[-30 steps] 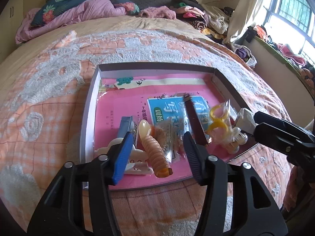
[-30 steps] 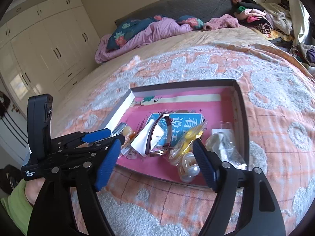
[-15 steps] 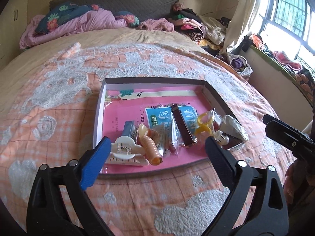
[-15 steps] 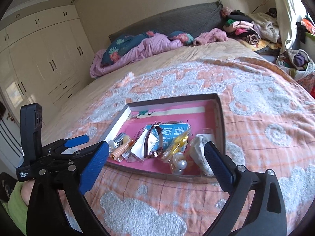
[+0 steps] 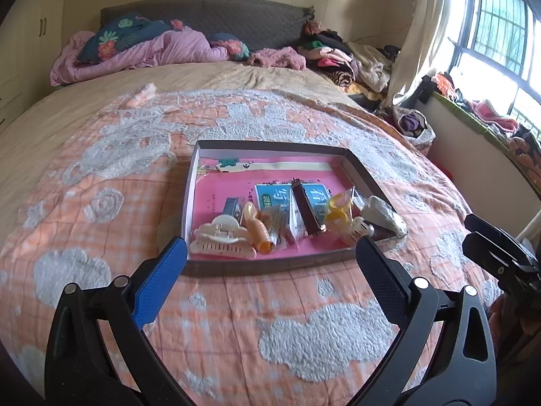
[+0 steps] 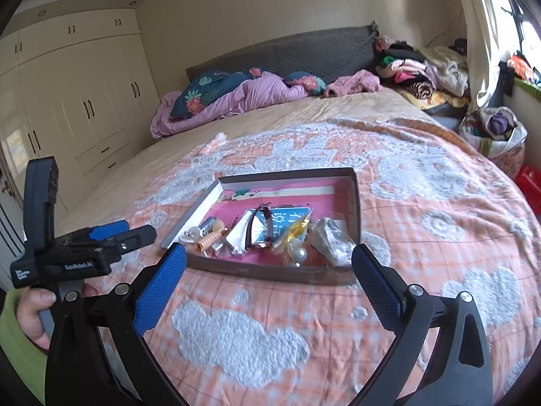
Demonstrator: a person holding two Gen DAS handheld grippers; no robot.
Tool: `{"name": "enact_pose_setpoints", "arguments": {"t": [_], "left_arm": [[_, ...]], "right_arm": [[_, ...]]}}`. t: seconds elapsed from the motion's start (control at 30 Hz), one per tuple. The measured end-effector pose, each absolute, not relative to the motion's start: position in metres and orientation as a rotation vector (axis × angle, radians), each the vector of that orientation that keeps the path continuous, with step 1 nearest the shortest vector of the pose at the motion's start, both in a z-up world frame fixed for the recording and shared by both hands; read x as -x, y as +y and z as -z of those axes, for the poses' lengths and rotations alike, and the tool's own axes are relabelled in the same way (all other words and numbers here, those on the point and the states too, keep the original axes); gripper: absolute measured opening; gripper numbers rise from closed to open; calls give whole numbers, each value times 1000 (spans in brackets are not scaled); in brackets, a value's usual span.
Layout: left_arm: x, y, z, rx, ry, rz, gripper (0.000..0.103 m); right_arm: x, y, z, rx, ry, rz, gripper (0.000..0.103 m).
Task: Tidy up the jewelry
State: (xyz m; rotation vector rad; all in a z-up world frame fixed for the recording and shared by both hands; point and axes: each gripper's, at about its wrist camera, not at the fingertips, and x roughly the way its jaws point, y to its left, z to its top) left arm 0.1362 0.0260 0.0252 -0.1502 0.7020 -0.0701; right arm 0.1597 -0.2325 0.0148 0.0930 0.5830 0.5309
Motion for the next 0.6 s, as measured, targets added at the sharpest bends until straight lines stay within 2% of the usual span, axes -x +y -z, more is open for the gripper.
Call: {"name": "enact_pose_setpoints", "arguments": {"t": [0.23,0.6], "left_arm": [[-105,24,-13,130,719,45,93],[-64,27,6,143,725,20,93]], "right_arm": [[-133,-230,-9,4,552,-501,98],[-109,-225,20,18,609,-469,98]]}}
